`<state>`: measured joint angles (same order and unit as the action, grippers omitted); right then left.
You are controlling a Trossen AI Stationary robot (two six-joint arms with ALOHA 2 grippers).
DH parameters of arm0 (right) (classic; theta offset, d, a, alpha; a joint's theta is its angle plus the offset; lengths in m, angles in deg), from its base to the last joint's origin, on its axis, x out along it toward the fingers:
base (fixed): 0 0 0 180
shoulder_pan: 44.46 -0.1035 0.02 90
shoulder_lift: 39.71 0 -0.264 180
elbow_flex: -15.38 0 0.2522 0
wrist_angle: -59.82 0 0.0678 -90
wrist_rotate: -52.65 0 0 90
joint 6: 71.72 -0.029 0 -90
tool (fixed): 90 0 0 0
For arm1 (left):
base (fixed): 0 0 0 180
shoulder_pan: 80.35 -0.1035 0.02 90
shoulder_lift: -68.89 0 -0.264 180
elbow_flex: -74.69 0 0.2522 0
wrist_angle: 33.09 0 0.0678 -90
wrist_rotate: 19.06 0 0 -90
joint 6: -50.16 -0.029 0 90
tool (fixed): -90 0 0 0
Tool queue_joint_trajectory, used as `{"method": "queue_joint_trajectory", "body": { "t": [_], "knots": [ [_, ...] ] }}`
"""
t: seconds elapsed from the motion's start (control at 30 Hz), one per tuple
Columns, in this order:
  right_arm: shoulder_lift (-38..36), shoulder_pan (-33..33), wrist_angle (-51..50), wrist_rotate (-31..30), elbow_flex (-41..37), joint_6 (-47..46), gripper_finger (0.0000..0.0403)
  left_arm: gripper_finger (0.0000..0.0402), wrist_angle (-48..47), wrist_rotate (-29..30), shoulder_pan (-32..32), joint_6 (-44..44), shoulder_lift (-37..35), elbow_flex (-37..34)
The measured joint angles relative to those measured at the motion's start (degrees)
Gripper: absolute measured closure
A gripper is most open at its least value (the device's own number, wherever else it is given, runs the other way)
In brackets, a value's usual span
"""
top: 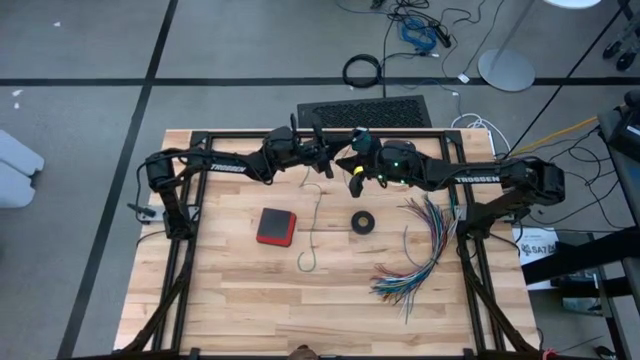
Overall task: Coiling cords
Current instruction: Coil the green wire cable on the spool
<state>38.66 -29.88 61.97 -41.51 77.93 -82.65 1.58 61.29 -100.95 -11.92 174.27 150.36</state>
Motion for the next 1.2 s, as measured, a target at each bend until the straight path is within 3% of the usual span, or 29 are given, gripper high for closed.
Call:
{"method": "queue_joint_trajectory", "body": {
  "t": [0.37, 0.67, 0.83, 1.2],
  "knots": [
    [-2.01, -1.8, 3.01, -2.55, 0.04, -0.43, 0.0403, 0.0402, 3.46, -0.96, -0.62, -0.44, 0.13, -0.09],
    [-4.26, -3.12, 2.32, -9.88, 0.42, 0.54, 0.0403, 0.0401, 1.22, -2.44, -2.37, 0.25, 0.78, -0.35],
    [-4.25, -3.16, 3.78, -10.65, 0.46, -1.93, 0.0403, 0.0401, 3.32, -1.97, -2.54, 1.4, 0.33, -0.26],
    [-6.88, -3.12, -3.01, -12.13, 0.33, -1.3, 0.0403, 0.0401, 2.77, -1.07, -3.55, 1.65, 0.31, -1.98]
  ]
}}
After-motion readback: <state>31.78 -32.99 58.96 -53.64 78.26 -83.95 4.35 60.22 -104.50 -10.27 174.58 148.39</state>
